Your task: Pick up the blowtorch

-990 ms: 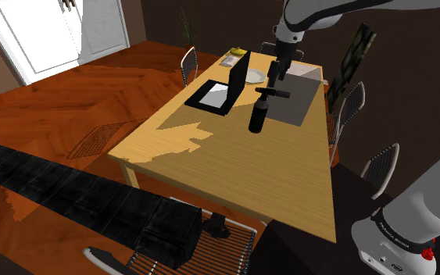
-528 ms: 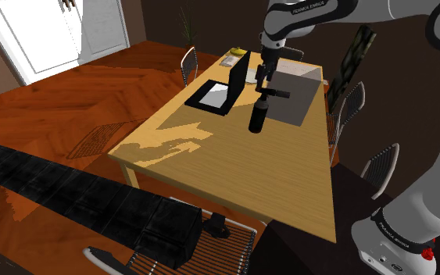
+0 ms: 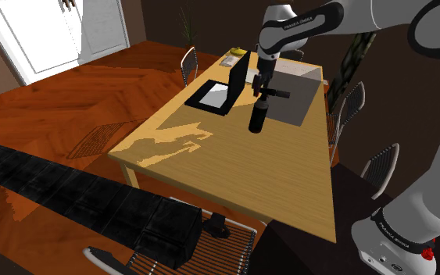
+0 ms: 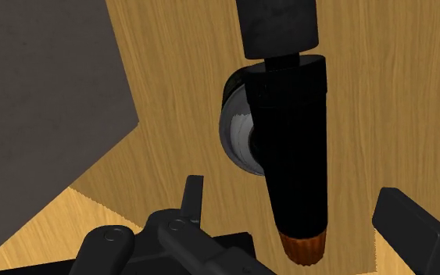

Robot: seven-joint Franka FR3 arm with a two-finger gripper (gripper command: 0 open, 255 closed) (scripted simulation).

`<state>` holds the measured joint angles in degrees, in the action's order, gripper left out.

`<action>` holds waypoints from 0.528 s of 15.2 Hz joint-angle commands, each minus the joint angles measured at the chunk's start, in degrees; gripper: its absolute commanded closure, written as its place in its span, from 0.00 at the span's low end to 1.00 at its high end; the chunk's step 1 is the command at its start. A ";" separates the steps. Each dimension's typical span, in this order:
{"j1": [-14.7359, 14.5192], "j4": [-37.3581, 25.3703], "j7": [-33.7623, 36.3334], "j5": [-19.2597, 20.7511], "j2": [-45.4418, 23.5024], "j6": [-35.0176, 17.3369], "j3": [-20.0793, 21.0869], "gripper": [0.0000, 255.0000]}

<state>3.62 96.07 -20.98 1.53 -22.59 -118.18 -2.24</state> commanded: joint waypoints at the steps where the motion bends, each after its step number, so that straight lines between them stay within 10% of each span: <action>1: 0.00 0.28 0.01 0.00 -0.17 -0.49 0.00 0.00; 2: -0.02 0.24 0.03 0.00 -0.13 -0.41 0.01 1.00; 8: -0.01 0.19 0.03 0.00 -0.19 -0.42 0.01 1.00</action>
<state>3.59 96.20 -20.94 1.52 -22.72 -118.59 -2.22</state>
